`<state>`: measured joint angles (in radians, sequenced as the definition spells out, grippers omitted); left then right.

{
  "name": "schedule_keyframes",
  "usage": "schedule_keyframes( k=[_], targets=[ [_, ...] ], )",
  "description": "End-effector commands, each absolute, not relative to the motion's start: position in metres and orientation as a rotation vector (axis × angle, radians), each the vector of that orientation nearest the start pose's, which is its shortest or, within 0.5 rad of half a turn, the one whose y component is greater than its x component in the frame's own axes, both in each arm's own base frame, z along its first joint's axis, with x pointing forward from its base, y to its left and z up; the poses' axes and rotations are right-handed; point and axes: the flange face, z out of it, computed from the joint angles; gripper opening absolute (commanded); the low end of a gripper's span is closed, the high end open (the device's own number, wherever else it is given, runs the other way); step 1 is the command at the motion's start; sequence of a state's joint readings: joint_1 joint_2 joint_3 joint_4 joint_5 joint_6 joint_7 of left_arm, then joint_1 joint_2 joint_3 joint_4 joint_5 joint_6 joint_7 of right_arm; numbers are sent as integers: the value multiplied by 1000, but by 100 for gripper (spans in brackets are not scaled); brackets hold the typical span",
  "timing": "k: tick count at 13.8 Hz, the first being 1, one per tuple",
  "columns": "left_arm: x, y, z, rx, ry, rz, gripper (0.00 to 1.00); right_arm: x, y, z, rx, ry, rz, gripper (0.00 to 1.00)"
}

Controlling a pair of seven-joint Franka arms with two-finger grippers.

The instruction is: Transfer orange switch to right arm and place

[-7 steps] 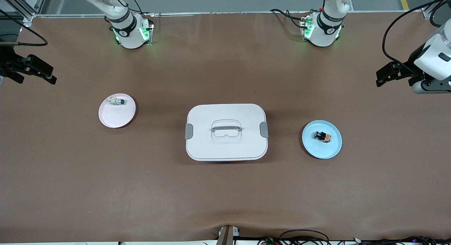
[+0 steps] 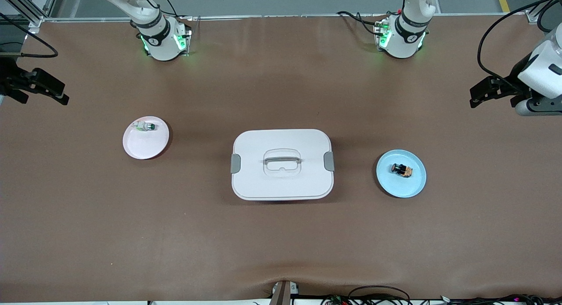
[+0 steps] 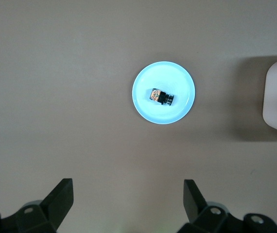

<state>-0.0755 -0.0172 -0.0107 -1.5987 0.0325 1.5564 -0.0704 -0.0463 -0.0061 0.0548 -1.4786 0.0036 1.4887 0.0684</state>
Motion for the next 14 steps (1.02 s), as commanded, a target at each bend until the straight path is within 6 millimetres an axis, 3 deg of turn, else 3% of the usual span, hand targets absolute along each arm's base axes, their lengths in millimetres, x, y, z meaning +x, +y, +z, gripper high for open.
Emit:
schedule_keyframes(
  k=[1,7,14],
  targets=[
    [547,-45,626,-3144,46,39,100,541,3,666,-3150,91,-29,100],
    [553,-44,617,-3157,46,57,100,542,3,665,-3147,102,-37,100],
    [589,-54,559,-3208,53,103,100,545,5,663,-3145,102,-32,100]
  ],
)
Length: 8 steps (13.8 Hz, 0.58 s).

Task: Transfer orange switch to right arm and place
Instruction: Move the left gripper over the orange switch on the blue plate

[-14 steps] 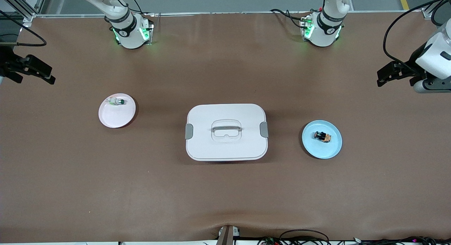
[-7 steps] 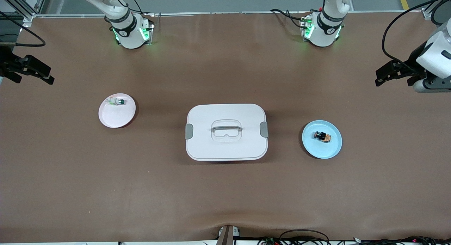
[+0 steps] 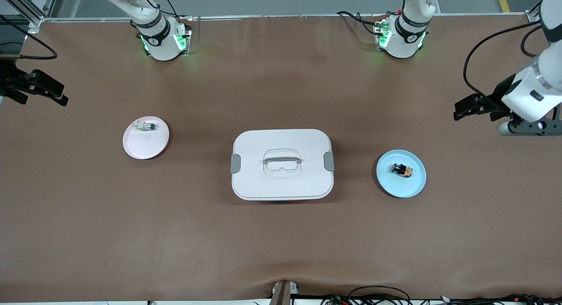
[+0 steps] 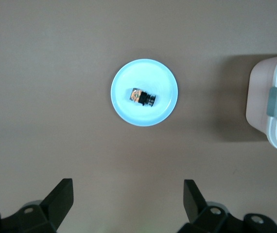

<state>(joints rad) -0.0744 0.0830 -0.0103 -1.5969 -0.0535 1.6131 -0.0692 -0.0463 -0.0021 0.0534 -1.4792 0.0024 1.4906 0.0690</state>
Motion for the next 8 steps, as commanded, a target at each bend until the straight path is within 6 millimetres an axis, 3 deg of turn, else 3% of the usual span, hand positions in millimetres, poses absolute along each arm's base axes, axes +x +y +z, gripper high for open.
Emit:
schedule_keyframes(
  k=[1,8],
  targets=[
    [596,-56,549,-3207,58,103,100,545,5,663,-3146,102,-27,100],
    [626,-65,468,-3197,182,180,100,544,12,666,-3132,88,-35,100]
  ],
)
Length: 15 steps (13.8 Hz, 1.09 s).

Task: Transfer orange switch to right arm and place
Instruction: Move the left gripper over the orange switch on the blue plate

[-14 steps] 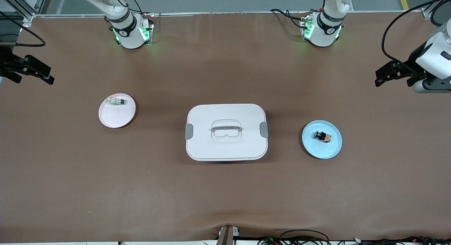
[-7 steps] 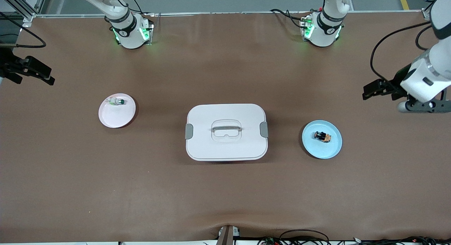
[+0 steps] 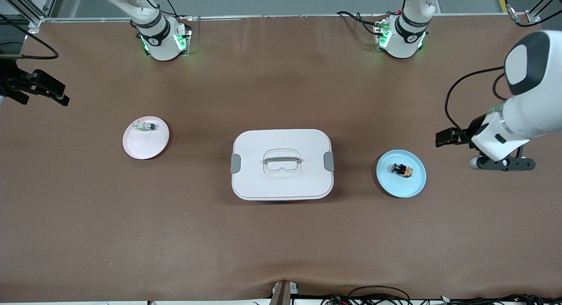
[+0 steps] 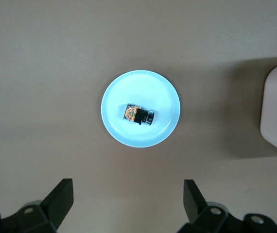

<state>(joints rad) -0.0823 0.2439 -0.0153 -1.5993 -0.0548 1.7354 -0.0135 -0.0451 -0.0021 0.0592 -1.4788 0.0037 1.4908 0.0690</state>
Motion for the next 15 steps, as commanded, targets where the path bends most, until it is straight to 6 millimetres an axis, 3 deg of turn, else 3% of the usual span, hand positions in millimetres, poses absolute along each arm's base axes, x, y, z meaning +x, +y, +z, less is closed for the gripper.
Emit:
schedule_keyframes(
  k=[1,10,15],
  targets=[
    [628,-64,455,-3198,191,180,100,544,13,665,-3132,85,-31,100],
    [639,-70,351,-3182,206,188,100,545,7,665,-3133,100,-38,100],
    [638,-77,308,-3160,366,151,100,545,4,665,-3133,110,-33,100]
  ],
)
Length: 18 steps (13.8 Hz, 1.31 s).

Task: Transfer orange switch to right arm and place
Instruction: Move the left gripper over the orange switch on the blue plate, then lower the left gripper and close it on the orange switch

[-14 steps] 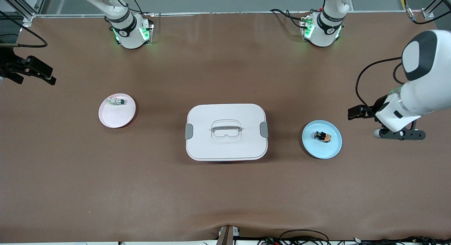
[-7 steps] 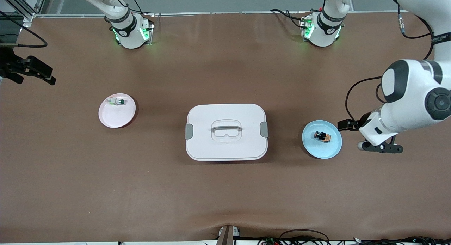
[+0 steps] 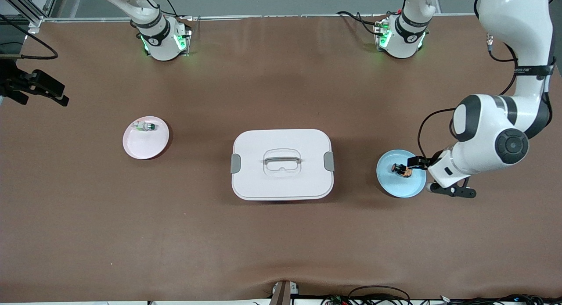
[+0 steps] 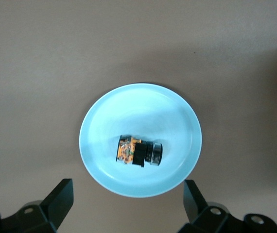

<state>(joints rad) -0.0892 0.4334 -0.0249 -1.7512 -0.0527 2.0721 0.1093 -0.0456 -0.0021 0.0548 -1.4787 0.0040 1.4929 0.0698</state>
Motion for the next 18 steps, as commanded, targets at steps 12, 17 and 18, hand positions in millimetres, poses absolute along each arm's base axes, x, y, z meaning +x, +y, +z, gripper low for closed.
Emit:
schedule_keyframes(
  k=[12,17,18],
  targets=[
    [614,-84,234,-3081,646,154,100,544,3,664,-3133,112,-26,100],
    [614,-86,210,-3080,653,141,100,545,4,664,-3133,110,-31,100],
    [614,-88,206,-3082,653,139,100,544,4,665,-3134,110,-33,100]
  ],
)
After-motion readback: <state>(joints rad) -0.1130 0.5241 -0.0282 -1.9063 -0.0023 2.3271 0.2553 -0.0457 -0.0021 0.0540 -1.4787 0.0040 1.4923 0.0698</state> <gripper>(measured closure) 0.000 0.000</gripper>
